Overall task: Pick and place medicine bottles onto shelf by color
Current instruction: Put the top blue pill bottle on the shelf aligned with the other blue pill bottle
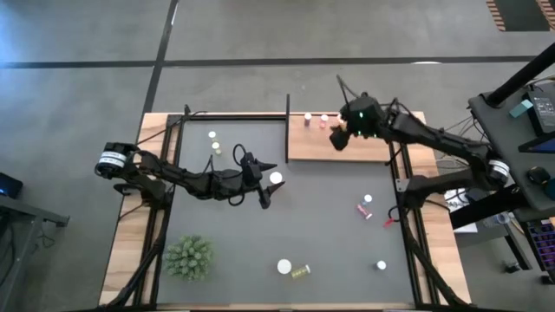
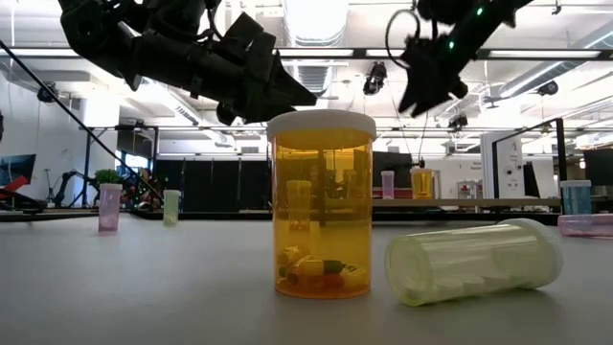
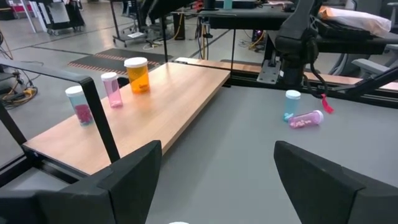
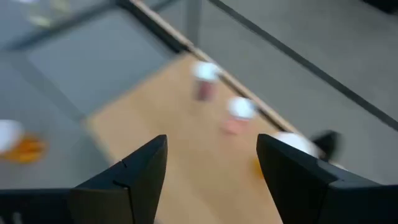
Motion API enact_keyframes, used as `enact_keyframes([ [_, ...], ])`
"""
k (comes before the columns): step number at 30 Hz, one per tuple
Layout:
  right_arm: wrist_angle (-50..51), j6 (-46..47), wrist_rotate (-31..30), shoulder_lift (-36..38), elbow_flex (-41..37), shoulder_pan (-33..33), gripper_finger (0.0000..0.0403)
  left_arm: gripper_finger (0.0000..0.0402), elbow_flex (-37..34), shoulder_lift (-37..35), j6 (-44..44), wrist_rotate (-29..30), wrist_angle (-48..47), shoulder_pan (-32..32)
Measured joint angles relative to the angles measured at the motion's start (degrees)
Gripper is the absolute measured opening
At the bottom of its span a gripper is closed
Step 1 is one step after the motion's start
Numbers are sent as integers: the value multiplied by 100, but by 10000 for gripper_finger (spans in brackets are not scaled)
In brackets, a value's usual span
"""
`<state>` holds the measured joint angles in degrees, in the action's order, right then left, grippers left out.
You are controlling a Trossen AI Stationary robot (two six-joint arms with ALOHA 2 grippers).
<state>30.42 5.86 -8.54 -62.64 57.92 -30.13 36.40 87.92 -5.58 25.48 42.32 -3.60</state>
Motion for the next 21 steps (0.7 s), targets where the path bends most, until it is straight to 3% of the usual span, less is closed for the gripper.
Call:
enact_keyframes([
  [11,-675,17,-37,-128,-501,2068,235,295,2,-399,-13,-5,-1159,-266],
  [15,-126,700,-46,-285,-506,2401,237,295,-4,-701,-151,-3,-1352,-355],
  [21,1765,2278,-55,-316,-506,2570,237,295,-7,-1017,-310,-5,-1602,-366],
])
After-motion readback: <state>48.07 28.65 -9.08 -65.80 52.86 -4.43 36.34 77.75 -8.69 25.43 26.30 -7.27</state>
